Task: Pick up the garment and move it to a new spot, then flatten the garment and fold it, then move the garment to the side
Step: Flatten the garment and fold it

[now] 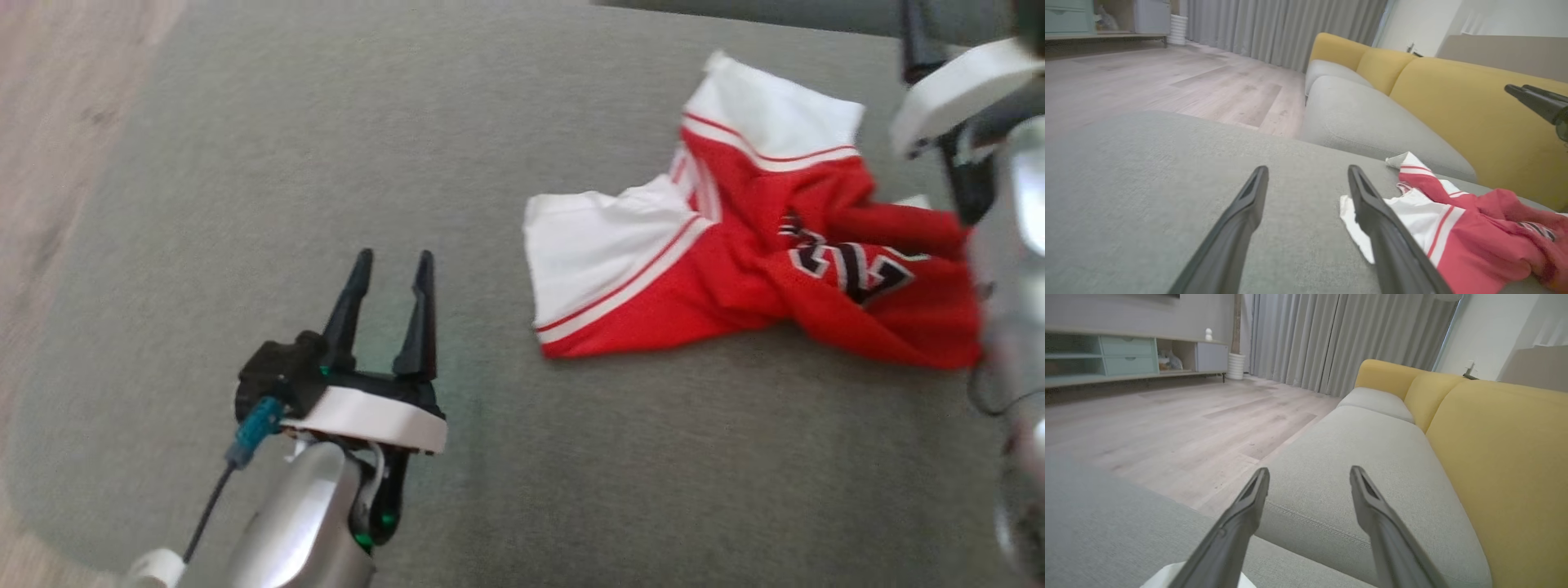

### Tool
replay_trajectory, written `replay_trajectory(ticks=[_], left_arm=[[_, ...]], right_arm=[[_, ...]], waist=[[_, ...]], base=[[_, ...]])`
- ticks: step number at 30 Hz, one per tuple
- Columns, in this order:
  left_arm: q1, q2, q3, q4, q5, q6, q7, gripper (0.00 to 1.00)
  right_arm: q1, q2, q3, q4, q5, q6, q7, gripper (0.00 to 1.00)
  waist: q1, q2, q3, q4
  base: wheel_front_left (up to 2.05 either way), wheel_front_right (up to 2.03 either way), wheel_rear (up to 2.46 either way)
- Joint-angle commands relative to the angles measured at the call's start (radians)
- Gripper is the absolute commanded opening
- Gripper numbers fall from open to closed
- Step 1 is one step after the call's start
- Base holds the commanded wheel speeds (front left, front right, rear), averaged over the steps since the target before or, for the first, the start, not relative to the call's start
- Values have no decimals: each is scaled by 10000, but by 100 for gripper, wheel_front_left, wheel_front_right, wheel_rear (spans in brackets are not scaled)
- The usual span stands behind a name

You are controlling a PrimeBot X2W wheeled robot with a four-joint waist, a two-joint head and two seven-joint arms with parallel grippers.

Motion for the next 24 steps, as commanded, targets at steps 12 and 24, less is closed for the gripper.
replay_trajectory(ticks=[12, 24], left_arm=[[-447, 913, 1046, 449, -2, 173, 73, 100], [-490, 1344, 1157, 796, 63, 474, 333, 100]], right_arm=[[5012, 1836, -713, -5271, 624, -7, -420, 100], [8617, 1969, -143, -7926, 2029, -7, -420, 100]], waist=[[0, 0, -922, -2689], [0, 0, -649, -3638]], base=[[0, 0, 0], [0, 0, 0]])
